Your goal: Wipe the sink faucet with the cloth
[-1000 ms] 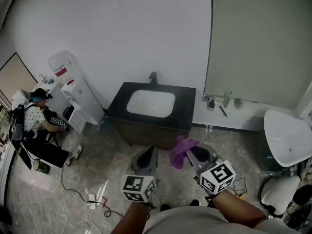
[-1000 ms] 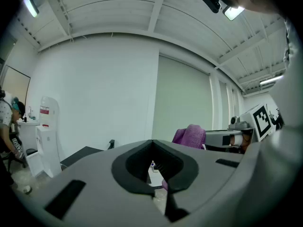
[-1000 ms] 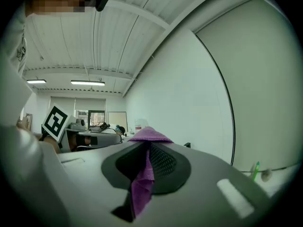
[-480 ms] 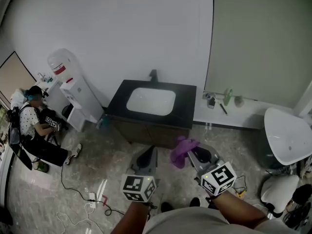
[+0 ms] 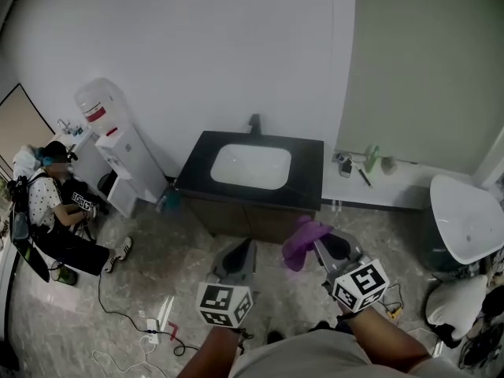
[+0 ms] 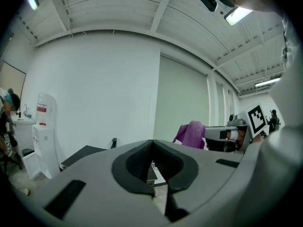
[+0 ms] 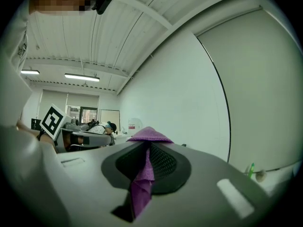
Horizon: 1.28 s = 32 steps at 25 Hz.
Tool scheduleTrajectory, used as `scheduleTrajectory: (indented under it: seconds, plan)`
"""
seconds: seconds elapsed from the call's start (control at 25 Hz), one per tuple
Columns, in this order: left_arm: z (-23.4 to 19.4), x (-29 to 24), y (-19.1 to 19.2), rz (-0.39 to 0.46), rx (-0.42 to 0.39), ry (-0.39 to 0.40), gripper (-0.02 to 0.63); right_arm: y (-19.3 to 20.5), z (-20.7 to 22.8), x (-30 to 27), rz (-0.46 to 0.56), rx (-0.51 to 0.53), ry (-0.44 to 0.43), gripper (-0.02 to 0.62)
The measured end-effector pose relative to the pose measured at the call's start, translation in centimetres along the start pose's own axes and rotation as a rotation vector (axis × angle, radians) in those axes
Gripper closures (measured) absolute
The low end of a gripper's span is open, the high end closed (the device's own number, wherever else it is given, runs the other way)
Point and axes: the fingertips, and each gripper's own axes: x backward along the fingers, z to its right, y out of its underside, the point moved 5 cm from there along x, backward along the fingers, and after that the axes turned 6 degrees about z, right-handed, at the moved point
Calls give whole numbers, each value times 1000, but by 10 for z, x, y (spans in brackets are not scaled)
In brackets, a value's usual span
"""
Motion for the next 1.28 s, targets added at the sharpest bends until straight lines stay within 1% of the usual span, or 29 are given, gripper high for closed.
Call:
scheduleTrajectory:
  seconds: [0.2,0.4,0.48,0.6,0.76,0.92,1.04,1.12,1.28]
  plan:
    - [-37,-18,-1,-3,35,-4,600,2,13,-41,-18,-10,7,571]
    - [-84,-76,8,-11,32,-25,600,21,62,-113,-13,-26,-1,571]
    - [-108,-113,12,-12,22,-40,600,32,93,-152,-4,-35,-9,571]
    - [-146,-185,11,-9,26,-64,600,46,150,-223,-4,-57,-36,571]
    - [-177,-285,12,-56,49,-58,600,57,222,-323,-67,-72,-113,571]
    - [-223,-366,20,-86,100,-116,600,71,287,-420,-132,-66,-162,571]
    - [-259,-407,29,-106,108,-147,600,92,320,-482,-175,-80,-158,571]
    - [-280,-431,34,-113,120,-153,600,109,340,-516,-198,-101,-133,571]
    - [-309,-469,46,-152,151,-124,600,144,375,-588,-260,-117,-81,571]
